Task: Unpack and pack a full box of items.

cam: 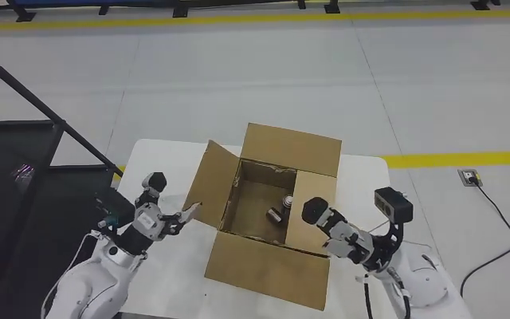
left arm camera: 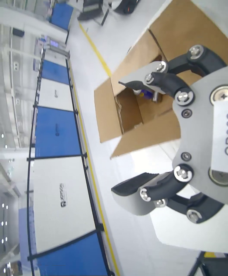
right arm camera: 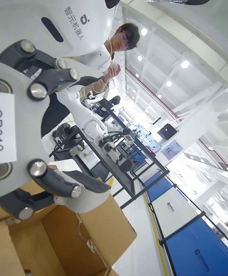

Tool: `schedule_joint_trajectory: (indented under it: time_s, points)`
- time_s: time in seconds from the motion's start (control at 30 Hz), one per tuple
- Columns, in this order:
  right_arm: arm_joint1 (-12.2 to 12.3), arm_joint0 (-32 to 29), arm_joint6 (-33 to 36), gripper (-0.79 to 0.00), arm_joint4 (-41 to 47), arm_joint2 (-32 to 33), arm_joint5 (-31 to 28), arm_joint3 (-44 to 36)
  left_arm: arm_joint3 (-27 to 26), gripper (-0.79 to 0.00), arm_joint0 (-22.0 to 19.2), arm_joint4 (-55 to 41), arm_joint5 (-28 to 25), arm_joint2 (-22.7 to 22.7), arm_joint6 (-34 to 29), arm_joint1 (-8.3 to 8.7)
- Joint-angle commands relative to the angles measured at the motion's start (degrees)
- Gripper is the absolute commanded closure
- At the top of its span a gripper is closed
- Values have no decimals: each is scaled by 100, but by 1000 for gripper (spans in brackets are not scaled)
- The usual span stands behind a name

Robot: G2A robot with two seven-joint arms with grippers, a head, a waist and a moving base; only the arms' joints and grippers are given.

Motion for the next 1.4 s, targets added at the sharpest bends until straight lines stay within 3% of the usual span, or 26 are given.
schedule_joint_trajectory:
  time_s: [0.0,0.1,0.2,0.37,0.73,0.9,1.07,1.37]
  points:
    - [24,-266,-142,-785,-46,227,-221,-27,-8,-785,-282,-379,-254,397,-510,-16]
    - [59,-705,-364,-785,-122,580,-558,-50,211,-785,-819,-466,-223,1072,-1170,-70]
    - [85,-1159,-583,-785,-100,871,-960,-20,790,-785,-1515,-920,-124,1818,-1716,-181]
    - [93,-1667,-813,-785,-348,1185,-996,-209,1742,-785,-2387,-1808,417,2696,-2159,-412]
    - [93,-1667,-813,-785,-348,1185,-996,-209,1742,-785,-2387,-1808,417,2696,-2159,-412]
    - [87,-1640,-981,-785,-495,1219,-735,-355,1981,-785,-2316,-2429,595,2828,-2318,-468]
    - [90,-1698,-1230,-785,-754,1348,-410,-628,2428,-785,-2695,-2999,776,3405,-2864,-634]
    - [122,-1939,-1427,-785,-815,1590,-319,-653,3878,-785,-3638,-4815,683,4119,-3857,-1006]
